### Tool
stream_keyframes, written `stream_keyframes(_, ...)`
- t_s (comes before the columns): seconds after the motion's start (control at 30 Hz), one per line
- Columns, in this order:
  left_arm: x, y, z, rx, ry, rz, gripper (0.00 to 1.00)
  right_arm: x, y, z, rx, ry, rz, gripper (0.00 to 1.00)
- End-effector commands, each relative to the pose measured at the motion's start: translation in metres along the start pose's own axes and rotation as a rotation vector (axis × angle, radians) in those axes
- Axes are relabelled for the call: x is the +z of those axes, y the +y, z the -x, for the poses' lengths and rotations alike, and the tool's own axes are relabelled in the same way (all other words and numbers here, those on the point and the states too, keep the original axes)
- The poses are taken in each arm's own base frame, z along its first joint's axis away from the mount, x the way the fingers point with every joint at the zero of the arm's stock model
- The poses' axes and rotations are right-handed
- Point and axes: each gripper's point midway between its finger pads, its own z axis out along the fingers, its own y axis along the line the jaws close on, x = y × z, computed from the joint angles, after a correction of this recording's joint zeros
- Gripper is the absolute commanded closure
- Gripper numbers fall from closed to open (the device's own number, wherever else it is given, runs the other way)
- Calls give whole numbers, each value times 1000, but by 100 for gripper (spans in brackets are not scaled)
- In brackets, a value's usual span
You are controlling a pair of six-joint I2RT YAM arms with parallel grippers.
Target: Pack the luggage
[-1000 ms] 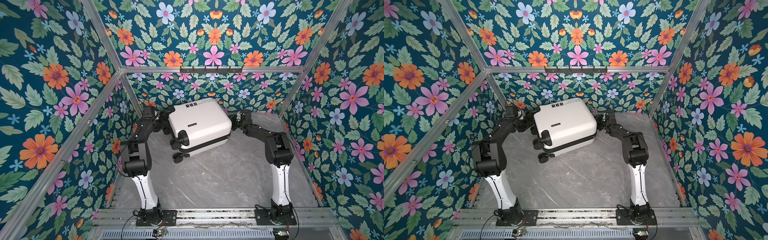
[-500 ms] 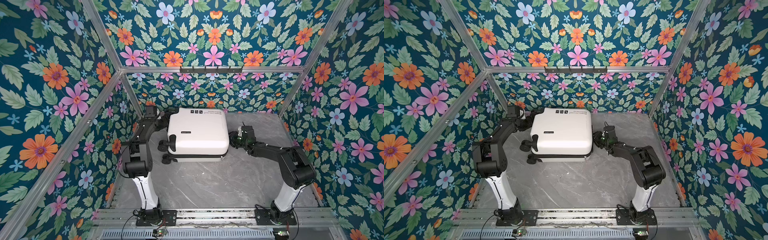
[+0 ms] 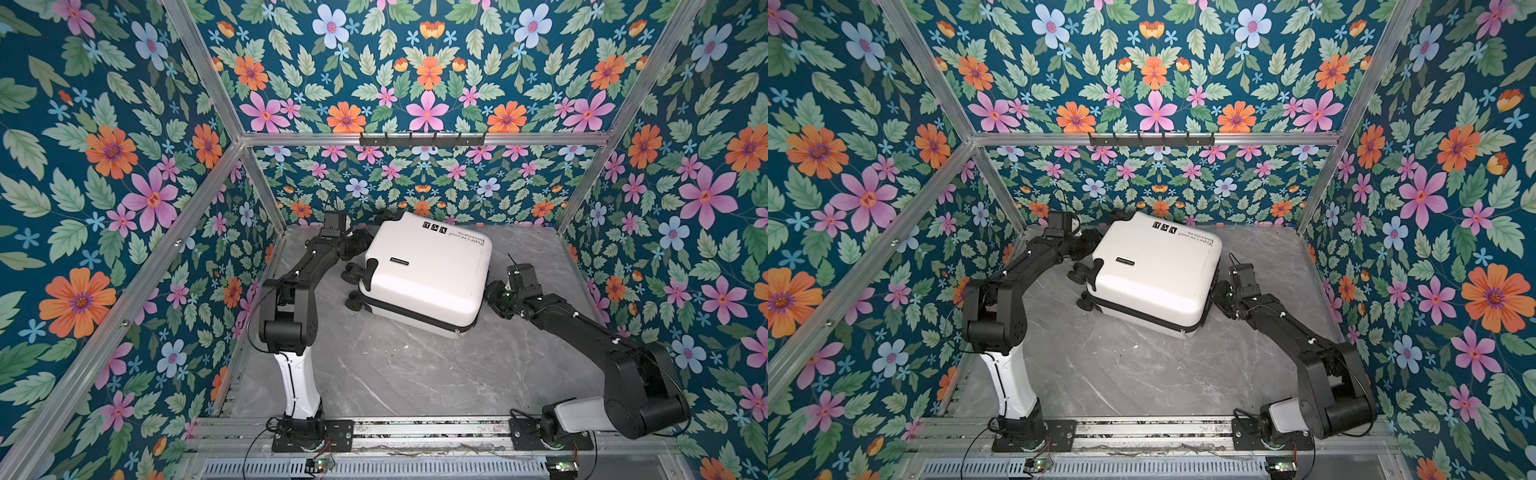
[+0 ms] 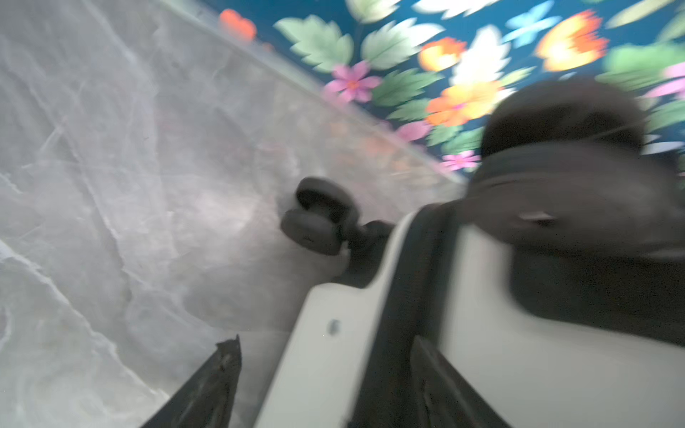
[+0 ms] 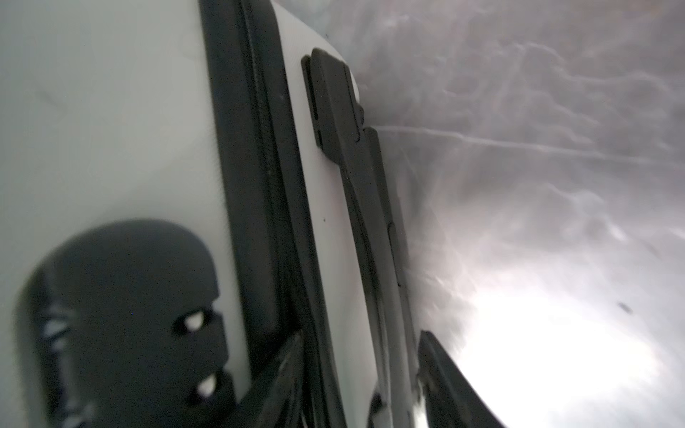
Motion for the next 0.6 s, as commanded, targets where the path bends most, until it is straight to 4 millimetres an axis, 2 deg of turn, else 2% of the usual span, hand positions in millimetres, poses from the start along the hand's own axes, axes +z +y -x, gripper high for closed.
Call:
stream_keyframes(0.0,-35,-17,31,-23,-85,-9,24,-23,26,-1,-99,-11,106,48)
stream_keyframes(0.1,-69,-15,51,-11,-147,86,24,-39,17,-3,-107,-40,79,48)
stream_keyframes(0.2,-99,-11,48,-20,-166,151,25,-53,5,-3,-104,-80,46,47)
stream_keyframes(0.3,-125,-5,22,-80,-154,171,25,-63,-10,-2,-82,-93,8,46)
stream_keyframes(0.37,-142,0,-5,-120,-152,181,26,-66,-13,-1,-80,-85,10,46)
stream_keyframes(0.47,-166,9,-40,-164,-150,195,29,-66,-13,1,-81,-59,11,45)
stream_keyframes(0.57,-180,12,-72,-193,-131,198,34,-63,-6,9,-91,-44,12,45)
